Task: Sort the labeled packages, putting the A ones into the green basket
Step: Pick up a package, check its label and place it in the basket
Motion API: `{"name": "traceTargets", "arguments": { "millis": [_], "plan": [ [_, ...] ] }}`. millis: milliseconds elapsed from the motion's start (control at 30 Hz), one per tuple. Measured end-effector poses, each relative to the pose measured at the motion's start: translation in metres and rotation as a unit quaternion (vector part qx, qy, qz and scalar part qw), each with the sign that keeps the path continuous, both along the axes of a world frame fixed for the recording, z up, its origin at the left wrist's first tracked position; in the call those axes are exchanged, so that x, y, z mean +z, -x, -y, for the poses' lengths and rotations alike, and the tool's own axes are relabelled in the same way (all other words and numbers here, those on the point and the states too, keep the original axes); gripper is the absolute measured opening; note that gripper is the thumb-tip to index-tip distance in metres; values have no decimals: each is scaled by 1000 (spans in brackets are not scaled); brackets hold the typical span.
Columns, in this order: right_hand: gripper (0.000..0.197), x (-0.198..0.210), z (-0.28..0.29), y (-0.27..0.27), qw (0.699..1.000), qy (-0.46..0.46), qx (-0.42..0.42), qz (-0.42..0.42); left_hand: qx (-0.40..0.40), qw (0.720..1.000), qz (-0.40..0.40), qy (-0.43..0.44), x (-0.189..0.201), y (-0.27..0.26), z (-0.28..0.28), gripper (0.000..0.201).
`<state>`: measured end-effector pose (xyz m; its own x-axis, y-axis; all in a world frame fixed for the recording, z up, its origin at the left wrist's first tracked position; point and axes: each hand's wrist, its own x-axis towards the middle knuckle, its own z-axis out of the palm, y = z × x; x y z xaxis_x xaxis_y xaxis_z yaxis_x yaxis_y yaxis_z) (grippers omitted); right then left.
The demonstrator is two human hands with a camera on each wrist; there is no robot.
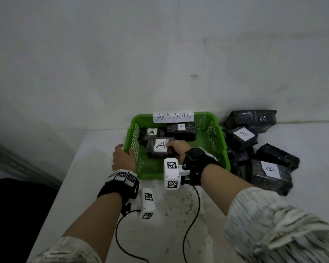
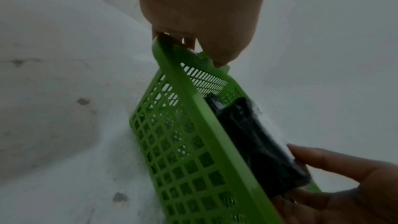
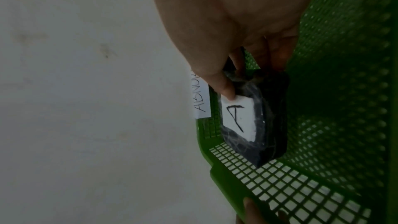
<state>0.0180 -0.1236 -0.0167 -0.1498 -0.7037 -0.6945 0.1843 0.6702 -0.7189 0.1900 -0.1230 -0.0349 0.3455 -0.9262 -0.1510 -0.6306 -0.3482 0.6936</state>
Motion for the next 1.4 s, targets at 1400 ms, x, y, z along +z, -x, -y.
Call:
{"name": "traceTargets", "arguments": {
  "millis": [1400],
  "plan": [
    [27,38,-39,148,954,251,-120,-109,-160,981,106,9,39,175,-41,49]
  ]
}}
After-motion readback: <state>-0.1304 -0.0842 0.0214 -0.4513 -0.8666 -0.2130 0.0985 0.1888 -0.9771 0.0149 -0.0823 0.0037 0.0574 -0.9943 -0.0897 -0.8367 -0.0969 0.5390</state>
